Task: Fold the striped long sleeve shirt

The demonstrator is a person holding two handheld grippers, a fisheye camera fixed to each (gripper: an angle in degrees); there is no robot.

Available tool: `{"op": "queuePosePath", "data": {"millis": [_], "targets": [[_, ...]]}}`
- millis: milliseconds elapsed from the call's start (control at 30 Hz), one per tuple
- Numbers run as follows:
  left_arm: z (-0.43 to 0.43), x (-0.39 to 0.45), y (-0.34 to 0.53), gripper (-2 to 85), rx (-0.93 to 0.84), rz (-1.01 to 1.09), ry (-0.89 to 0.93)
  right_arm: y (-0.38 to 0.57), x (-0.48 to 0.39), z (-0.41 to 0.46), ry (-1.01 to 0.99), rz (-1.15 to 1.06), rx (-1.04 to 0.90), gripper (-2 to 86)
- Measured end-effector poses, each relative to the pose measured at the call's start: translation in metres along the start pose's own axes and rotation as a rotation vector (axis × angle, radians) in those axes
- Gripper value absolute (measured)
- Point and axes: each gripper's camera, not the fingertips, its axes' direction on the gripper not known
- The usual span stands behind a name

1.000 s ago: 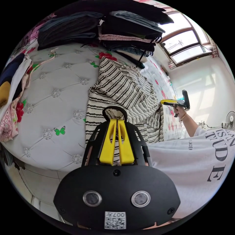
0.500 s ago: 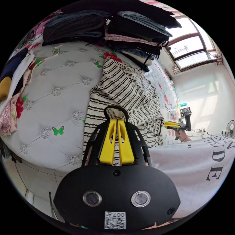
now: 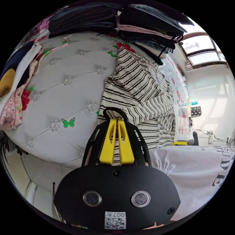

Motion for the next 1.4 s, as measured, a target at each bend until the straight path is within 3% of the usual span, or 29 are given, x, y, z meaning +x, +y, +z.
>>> {"op": "queuePosePath", "data": {"millis": [133, 300, 400, 533, 667, 800, 1067, 1300, 1400], "targets": [[-0.003, -0.001, 0.005, -0.4, 0.026, 0.022, 0.033, 0.007, 0.020, -0.041, 0.113, 0.019, 0.018, 3.0], [-0.013, -0.005, 0.013, 4.1, 0.059, 0.029, 0.075, -0.029, 0.030, -0.142, 0.184, -0.025, 0.427, 3.6], [-0.020, -0.009, 0.015, 5.8, 0.086, 0.016, 0.087, -0.082, 0.025, -0.161, 0.225, -0.114, 0.502, 3.4], [-0.015, -0.004, 0.005, 7.5, 0.095, 0.016, 0.073, -0.151, 0.017, -0.152, 0.249, -0.240, 0.463, 3.2], [0.013, 0.011, -0.011, 8.2, 0.029, 0.060, 0.041, -0.215, 0.010, -0.126, 0.293, -0.331, 0.303, 2.0], [0.050, 0.022, -0.021, 0.3, -0.098, 0.070, -0.045, -0.239, 0.005, -0.105, 0.407, -0.377, 0.172, 0.2], [-0.003, 0.022, -0.011, -0.9, 0.126, 0.057, 0.085, -0.217, 0.012, -0.183, 0.322, -0.299, 0.420, -0.1], [-0.003, 0.007, -0.022, -0.7, 0.163, -0.026, 0.021, -0.267, 0.028, -0.143, 0.305, -0.182, 0.253, 1.7], [0.011, 0.008, -0.027, 0.3, 0.103, -0.045, -0.028, -0.253, 0.030, -0.147, 0.313, -0.133, 0.331, 2.9]]}}
